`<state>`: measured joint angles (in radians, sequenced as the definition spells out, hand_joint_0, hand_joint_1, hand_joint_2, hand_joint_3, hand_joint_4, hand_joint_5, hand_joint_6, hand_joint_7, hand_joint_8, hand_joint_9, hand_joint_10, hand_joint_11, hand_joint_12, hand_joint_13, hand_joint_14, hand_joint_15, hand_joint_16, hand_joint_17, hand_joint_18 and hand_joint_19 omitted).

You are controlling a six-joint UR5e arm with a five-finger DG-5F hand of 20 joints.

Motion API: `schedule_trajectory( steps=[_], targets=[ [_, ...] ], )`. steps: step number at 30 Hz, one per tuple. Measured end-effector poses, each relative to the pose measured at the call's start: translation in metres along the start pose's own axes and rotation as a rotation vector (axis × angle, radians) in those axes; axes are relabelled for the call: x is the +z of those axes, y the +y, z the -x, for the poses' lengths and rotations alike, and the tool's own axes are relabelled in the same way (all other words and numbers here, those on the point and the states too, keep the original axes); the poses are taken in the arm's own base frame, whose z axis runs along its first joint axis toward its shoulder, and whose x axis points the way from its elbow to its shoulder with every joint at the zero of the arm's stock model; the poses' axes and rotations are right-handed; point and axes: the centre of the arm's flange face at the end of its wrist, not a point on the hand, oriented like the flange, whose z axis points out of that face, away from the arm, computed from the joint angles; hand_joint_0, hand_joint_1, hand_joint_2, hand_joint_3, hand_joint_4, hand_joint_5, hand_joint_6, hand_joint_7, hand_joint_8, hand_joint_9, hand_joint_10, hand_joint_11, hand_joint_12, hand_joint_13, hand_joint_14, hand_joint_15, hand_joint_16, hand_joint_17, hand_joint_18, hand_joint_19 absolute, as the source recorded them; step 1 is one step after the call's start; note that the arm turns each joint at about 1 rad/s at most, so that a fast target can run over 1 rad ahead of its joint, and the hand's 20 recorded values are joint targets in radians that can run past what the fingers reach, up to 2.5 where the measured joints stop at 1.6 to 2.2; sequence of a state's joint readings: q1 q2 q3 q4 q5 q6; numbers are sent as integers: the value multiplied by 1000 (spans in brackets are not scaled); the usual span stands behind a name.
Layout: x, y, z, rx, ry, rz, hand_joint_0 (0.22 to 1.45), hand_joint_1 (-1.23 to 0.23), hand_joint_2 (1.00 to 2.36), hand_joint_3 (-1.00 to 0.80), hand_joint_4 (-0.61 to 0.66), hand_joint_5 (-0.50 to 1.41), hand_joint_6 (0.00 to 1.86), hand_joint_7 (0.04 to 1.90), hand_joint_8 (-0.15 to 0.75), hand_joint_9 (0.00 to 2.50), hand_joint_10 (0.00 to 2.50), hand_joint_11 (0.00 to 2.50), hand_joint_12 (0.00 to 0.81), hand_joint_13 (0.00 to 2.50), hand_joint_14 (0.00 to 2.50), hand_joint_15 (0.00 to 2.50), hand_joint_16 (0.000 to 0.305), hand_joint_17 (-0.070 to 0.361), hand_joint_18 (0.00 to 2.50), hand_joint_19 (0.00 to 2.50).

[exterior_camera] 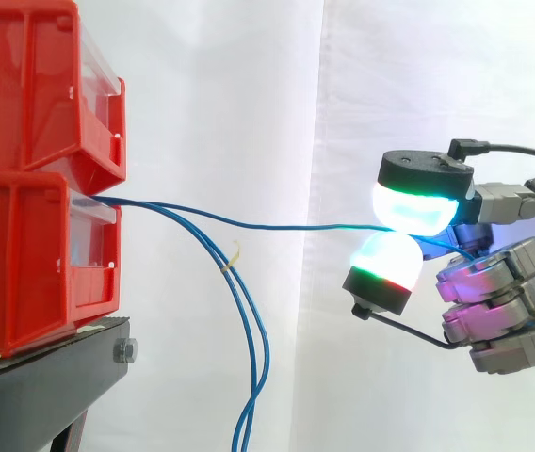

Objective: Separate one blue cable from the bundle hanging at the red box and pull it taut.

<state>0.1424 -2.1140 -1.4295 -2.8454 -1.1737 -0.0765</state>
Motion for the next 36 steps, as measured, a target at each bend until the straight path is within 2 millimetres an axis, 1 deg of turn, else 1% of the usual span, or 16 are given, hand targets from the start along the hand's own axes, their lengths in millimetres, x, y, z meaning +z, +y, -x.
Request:
schedule_trajectory(
  steps=[4, 9, 36],
  targets=[
    [-1, 1, -5, -46, 8, 4, 664, -711, 1026, -105, -8, -198, 907, 1101, 275, 1110, 1065, 1529, 343, 866, 2252, 1590, 32, 72, 1311, 1575],
    [-1, 1, -5, -73, 7, 3, 663, -711, 1026, -105, -7, -197, 907, 1102, 269, 1109, 1066, 1516, 343, 869, 2230, 1601, 32, 72, 1306, 1572],
    [-1, 1, -5, -77, 7, 2, 663, -716, 1026, -98, -17, -195, 907, 1098, 278, 1106, 1063, 1525, 341, 874, 2203, 1599, 33, 75, 1305, 1552]
  ],
)
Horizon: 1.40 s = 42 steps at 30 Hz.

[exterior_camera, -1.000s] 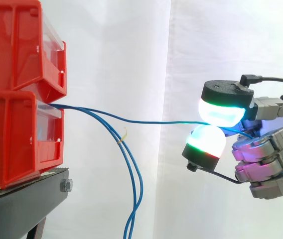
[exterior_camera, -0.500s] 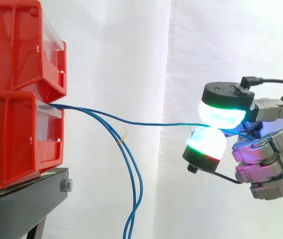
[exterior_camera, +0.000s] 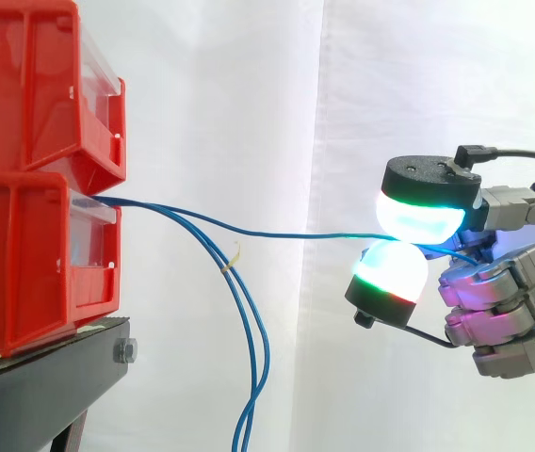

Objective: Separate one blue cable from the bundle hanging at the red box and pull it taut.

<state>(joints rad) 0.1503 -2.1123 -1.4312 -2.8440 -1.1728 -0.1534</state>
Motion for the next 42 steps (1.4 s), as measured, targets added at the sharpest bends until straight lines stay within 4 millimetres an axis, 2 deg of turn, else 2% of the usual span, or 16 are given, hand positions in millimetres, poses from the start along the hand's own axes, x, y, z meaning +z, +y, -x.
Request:
schedule_trajectory(
  steps=[42],
  targets=[
    [0, 0, 0, -1, -2, 0, 664, -730, 1025, -92, -21, -188, 899, 1119, 284, 1159, 1026, 1575, 348, 907, 2166, 1621, 34, 76, 1307, 1554]
  ],
)
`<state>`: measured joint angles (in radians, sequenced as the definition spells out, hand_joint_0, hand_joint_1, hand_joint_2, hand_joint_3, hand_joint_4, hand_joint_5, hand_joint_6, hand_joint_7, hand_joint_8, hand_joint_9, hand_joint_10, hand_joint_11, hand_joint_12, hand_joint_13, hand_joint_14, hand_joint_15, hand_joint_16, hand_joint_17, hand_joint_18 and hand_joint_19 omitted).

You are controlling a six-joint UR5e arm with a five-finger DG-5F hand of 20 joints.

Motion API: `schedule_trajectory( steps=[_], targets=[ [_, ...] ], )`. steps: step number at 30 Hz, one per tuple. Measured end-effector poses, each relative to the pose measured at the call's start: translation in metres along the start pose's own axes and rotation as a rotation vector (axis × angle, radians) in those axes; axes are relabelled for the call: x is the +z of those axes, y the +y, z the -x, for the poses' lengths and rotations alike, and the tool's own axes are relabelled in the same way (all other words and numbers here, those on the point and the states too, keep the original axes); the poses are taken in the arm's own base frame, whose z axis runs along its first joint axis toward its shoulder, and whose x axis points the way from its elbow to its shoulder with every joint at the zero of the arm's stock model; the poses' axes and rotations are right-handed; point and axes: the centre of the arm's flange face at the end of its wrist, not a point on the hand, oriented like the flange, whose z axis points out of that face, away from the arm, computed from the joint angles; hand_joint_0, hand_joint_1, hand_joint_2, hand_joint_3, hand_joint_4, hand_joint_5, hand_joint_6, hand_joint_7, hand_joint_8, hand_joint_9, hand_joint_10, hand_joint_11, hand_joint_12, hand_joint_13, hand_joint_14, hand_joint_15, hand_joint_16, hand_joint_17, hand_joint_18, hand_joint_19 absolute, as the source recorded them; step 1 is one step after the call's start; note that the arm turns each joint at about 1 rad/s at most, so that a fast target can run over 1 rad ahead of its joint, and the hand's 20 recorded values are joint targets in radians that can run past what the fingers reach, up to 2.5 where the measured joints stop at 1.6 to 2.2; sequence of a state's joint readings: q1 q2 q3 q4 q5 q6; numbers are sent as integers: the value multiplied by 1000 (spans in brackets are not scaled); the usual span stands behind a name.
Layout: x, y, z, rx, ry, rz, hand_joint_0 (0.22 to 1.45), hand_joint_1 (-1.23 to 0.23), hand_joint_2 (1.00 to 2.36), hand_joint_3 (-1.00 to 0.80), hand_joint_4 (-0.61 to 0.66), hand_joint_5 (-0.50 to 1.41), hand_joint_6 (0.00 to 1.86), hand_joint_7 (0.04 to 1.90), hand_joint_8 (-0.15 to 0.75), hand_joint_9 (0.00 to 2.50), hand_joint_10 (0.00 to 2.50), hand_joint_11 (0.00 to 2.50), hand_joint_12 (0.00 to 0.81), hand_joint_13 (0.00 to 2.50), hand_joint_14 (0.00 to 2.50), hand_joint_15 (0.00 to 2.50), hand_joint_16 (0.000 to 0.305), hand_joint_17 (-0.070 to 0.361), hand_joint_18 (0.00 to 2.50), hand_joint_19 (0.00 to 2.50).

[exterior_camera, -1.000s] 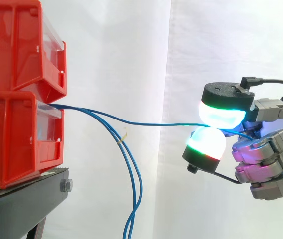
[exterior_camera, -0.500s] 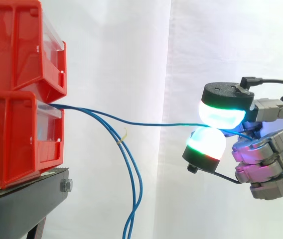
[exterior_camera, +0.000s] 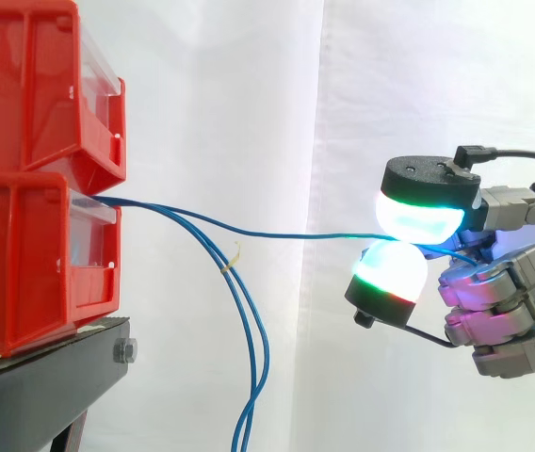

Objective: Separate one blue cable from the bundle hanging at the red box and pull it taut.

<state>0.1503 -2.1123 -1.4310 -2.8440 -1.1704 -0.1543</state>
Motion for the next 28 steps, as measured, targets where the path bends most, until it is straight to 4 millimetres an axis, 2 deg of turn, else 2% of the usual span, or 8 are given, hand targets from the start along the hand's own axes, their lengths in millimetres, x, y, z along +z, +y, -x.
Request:
schedule_trajectory(
  steps=[28],
  targets=[
    [0, 0, 0, 1, 0, 0, 666, -732, 1026, -93, -28, -187, 897, 1130, 284, 1165, 1013, 1556, 347, 906, 2160, 1619, 34, 76, 1306, 1546]
  ],
)
